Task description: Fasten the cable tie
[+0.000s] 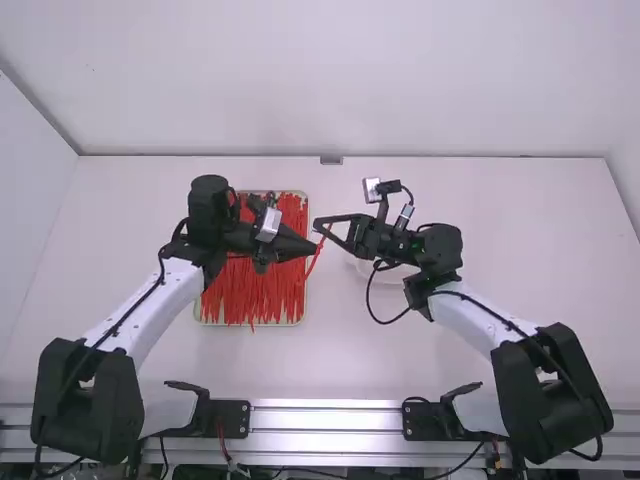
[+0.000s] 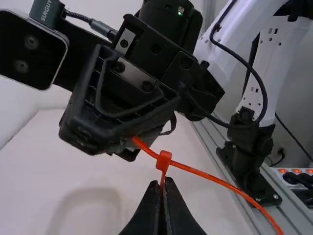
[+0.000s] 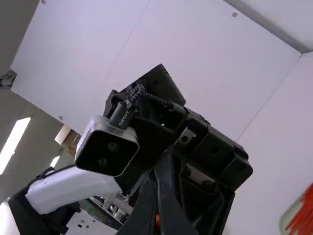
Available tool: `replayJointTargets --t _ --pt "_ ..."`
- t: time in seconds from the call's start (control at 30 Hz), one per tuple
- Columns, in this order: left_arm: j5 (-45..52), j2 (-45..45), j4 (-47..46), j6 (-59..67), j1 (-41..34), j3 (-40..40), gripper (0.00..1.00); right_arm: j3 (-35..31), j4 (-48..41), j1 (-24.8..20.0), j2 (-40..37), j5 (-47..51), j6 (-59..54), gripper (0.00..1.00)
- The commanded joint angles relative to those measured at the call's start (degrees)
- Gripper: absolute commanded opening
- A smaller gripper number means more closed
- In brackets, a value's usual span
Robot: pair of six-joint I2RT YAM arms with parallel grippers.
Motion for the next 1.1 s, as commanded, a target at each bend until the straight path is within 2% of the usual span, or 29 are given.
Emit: replayJointTargets --t 0.0,0.43,0.7,1.07 --pt "1.1 -0.8 -0.7 1.3 0.5 -2.6 0.02 1.0 1.4 -2.1 -0.8 3.1 0.1 0.0" --pt "1.0 -0.8 -0.4 3.0 -1.4 -6.3 0.01 1.0 5.1 -5.3 -0.8 2.9 2.1 0.0" --pt "0.9 -0.8 -0.5 5.0 -1.7 -9.4 0.01 1.0 11.6 -7.7 -0.8 2.9 6.4 0.0" --pt "0.9 -0.8 4.8 4.9 -1.7 -15.3 0.01 1.5 12.2 -11.2 -0.8 2.8 8.6 0.0"
